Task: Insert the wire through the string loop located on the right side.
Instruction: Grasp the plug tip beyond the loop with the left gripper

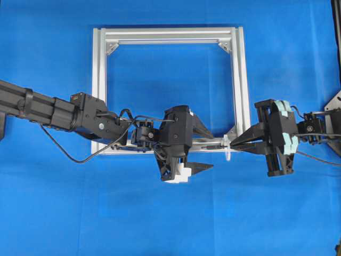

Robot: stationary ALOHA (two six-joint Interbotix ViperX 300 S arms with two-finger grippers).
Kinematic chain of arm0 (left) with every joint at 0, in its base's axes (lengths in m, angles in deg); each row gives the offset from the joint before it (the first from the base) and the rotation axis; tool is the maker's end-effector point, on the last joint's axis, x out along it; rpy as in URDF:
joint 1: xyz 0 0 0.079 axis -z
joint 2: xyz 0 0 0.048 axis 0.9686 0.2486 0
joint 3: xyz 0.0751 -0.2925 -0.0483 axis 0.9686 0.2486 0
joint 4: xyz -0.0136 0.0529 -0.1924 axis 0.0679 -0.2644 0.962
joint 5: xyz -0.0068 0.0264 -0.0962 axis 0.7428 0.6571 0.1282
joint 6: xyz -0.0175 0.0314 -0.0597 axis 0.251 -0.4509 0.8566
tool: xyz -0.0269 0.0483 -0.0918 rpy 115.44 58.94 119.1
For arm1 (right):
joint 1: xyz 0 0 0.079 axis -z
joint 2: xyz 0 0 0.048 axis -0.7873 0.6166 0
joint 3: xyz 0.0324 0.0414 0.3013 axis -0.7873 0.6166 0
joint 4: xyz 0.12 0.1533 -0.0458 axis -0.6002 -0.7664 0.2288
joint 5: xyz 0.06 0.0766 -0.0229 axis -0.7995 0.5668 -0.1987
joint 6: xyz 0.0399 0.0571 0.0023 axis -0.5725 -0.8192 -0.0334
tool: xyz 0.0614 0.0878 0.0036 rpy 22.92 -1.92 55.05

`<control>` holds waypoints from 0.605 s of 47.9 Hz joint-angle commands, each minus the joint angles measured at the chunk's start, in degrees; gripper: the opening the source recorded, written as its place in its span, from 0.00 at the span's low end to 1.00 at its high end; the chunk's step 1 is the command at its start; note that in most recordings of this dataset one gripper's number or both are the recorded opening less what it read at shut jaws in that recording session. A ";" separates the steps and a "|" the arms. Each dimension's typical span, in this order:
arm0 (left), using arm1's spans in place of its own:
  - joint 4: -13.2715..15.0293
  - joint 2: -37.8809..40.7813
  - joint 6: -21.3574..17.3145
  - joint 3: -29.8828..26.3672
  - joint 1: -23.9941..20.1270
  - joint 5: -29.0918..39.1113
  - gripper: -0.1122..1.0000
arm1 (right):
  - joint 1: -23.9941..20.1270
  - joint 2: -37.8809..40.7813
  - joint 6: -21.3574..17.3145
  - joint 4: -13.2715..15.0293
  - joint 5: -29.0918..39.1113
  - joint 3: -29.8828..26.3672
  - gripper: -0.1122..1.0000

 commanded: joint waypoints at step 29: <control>-0.18 -0.79 0.09 -1.49 -0.09 -0.53 0.88 | 0.09 -0.26 0.09 -0.09 -0.53 -0.88 0.07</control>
